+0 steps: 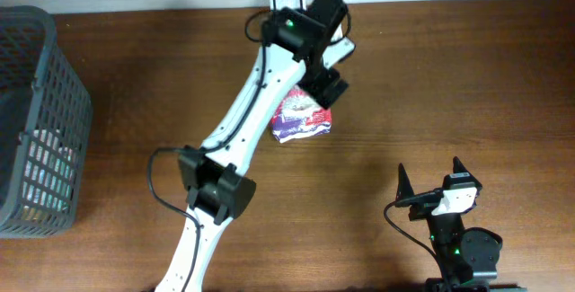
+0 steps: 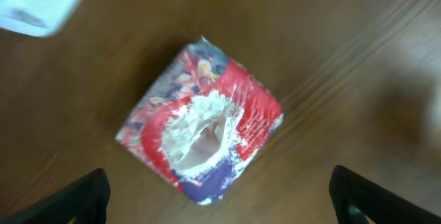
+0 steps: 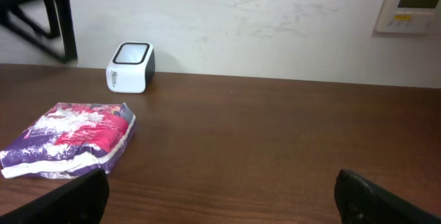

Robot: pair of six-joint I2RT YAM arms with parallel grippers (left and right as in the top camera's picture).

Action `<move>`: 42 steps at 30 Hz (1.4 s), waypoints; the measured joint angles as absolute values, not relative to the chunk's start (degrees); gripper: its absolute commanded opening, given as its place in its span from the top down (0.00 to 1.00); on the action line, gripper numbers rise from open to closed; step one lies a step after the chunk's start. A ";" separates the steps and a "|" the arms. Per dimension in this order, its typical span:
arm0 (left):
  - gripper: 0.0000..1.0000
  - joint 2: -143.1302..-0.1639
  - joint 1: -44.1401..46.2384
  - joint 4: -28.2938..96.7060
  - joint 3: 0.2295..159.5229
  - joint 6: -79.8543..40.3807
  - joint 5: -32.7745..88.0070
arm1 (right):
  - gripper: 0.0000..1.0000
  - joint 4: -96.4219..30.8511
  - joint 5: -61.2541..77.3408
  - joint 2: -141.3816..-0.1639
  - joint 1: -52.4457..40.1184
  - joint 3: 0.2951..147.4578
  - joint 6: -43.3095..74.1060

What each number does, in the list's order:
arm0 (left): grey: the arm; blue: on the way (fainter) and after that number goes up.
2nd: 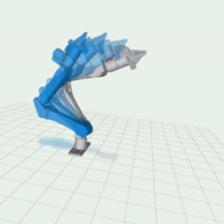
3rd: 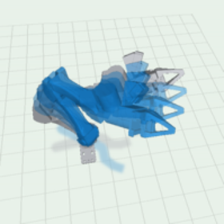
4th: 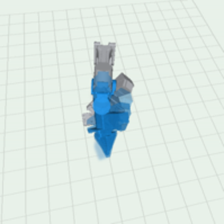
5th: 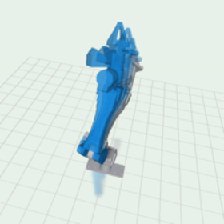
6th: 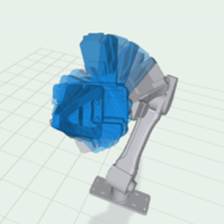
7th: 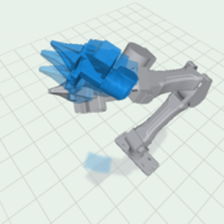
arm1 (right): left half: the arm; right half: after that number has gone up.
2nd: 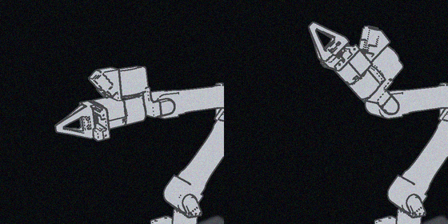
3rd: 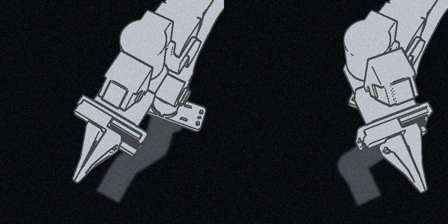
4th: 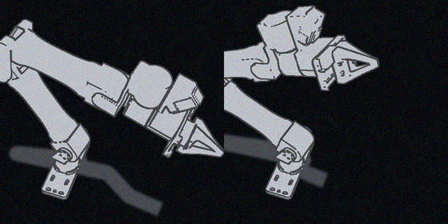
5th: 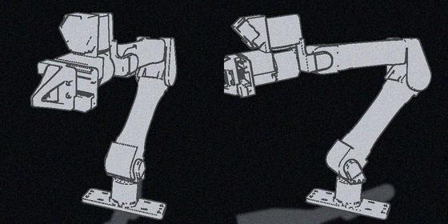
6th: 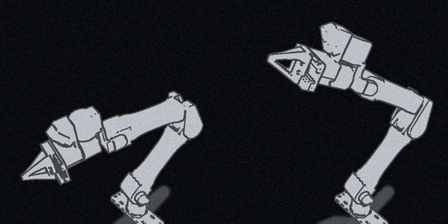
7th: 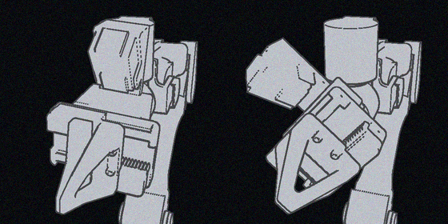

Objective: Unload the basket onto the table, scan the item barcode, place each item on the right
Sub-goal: 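Carry the tissue pack to table center and release it, then reach the left gripper into the basket and grasp the cream tube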

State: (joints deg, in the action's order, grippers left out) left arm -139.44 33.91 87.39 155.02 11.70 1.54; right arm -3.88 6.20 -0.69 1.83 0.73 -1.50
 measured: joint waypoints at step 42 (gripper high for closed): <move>0.08 -109.58 -47.16 67.94 101.95 3.20 -2.94 | 0.01 -3.88 6.22 -0.69 1.83 0.73 -1.52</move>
State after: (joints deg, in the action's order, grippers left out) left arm -109.58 -47.16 67.94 101.95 3.20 -2.94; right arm -3.88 6.22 -0.69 1.83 0.73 -1.52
